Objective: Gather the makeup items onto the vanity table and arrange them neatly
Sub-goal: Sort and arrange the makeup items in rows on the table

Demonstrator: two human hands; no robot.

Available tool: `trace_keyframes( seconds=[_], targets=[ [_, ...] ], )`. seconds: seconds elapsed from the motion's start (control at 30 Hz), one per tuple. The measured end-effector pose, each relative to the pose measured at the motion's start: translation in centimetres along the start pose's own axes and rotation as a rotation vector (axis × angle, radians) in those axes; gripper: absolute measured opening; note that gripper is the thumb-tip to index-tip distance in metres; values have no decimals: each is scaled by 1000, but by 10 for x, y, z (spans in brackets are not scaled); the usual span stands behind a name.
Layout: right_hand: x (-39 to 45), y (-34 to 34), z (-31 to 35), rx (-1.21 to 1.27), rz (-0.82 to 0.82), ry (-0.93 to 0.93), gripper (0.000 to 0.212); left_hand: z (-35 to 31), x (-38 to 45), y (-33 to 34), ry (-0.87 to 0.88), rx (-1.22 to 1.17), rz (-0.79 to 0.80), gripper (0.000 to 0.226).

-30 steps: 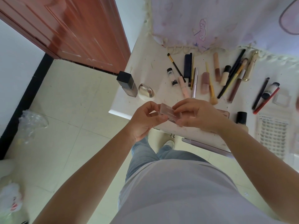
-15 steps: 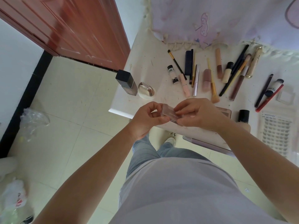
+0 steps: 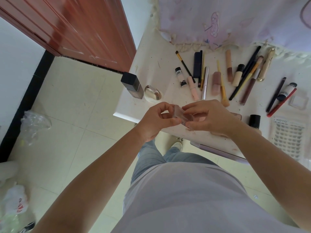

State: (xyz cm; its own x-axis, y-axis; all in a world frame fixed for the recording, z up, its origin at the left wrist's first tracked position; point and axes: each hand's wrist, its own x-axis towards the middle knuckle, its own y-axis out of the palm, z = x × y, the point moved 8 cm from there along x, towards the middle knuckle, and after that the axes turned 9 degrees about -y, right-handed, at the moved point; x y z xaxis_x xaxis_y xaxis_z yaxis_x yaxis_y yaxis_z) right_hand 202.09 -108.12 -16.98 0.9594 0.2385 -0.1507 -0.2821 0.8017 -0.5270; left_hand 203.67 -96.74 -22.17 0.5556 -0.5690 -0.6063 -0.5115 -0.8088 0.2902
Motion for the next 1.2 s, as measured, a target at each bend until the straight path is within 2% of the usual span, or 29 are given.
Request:
trace_keyframes(
  seconds=[0.13,0.33,0.43,0.57,0.7,0.8,0.97,1.2],
  targets=[
    [0,4,-2,-23,13,-32,25,8,0,-2,-33,-3,-13,30],
    [5,8,-34,144,42,137,20,22,-4,-10,-87,-48,1,31],
    [13,13,-56,295,48,311,16,29,0,-28,-116,-37,-95,35],
    [37,27,-64,213,70,295,25,42,6,-51,-140,103,-289,37],
    [47,33,-76,230,11,330,26,51,12,-57,-156,254,-404,31],
    [49,29,-82,247,-51,336,26,46,15,-54,-101,458,-474,27],
    [48,23,-83,173,-90,327,28,36,19,-47,-30,813,-528,30],
    [43,13,-77,-96,-80,279,38,40,19,-50,-45,871,-559,30]
  ],
)
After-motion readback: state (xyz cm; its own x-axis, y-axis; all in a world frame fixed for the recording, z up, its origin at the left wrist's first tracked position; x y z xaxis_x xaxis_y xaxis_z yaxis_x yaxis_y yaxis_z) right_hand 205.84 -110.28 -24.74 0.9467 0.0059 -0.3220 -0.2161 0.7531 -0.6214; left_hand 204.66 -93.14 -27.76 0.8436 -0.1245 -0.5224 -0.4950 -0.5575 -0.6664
